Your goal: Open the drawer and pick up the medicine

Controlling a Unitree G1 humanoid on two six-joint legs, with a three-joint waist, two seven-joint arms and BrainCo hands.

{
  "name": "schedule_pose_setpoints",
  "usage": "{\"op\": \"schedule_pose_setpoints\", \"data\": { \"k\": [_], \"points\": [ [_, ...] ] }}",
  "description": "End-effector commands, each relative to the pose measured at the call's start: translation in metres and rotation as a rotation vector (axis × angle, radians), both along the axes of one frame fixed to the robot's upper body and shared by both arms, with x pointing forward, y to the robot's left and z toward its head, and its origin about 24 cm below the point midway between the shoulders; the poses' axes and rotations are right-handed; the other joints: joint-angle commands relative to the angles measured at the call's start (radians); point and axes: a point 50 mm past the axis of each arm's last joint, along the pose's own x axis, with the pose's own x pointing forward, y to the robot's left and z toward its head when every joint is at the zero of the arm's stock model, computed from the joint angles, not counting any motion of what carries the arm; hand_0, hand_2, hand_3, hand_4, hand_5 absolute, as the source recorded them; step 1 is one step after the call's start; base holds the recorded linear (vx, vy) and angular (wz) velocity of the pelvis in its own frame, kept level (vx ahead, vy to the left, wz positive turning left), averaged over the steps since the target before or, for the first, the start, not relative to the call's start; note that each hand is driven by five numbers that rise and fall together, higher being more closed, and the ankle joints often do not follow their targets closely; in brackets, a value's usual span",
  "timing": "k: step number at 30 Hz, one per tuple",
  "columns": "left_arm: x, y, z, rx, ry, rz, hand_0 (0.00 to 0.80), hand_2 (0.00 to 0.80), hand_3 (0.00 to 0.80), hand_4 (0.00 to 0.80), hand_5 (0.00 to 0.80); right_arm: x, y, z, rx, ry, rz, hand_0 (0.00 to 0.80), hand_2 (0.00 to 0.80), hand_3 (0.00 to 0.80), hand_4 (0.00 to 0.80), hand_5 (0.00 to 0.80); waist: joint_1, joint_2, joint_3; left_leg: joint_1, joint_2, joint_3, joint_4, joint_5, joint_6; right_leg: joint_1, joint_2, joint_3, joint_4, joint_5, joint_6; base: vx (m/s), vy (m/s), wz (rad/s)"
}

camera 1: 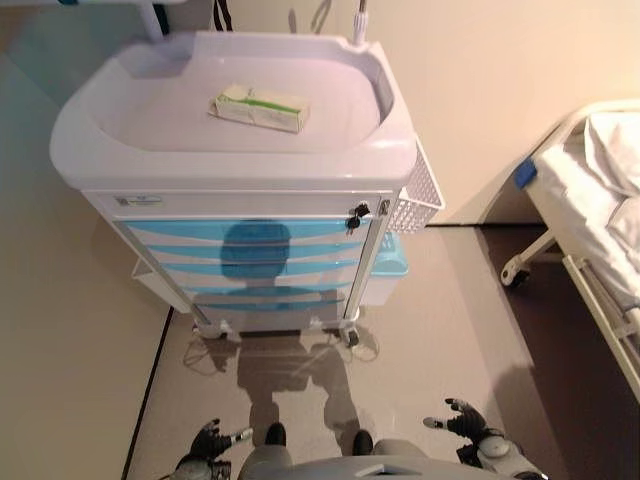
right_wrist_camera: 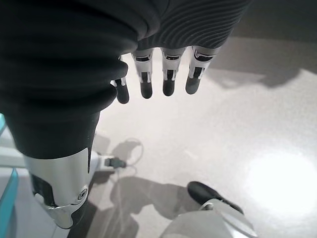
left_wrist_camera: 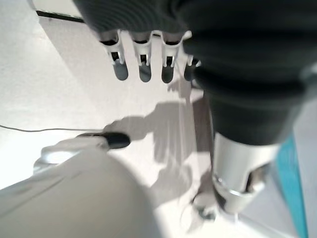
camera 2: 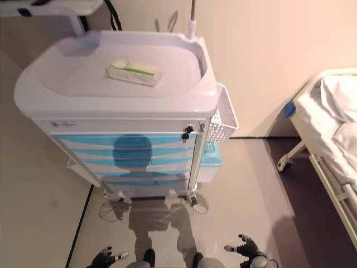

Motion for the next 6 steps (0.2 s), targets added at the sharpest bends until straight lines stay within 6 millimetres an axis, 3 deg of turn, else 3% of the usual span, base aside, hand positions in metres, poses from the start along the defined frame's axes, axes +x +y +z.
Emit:
{"op": "schedule_pose_setpoints", "data": {
  "k": [1,6],
  "points": [
    [0.010,0.002,0.001,0.037,0.021,-0.124,0.000,0.000,0.000,0.000,0.000,0.003,0.002,0.001,0.015,-0.006,0.015,0.000,0.000,0.000,0.000,0.000,0.024,-0.020,0.015,-0.002,-0.078,0.028,0.019,-0.030,0.054,0.030,-0.001,-0.003,-0.140,0.115,0.059,0.063,0.002,-0.04],
    [0.006,0.000,0.000,0.050,0.055,-0.234,0.000,0.000,0.000,0.000,0.000,-0.003,0.013,-0.004,0.060,0.030,0.048,0.000,0.000,0.000,0.000,0.000,0.020,-0.015,-0.022,0.045,-0.067,0.028,-0.029,-0.021,0.051,0.063,0.006,-0.010,-0.152,0.103,0.057,0.049,0.002,0.01]
  ]
}}
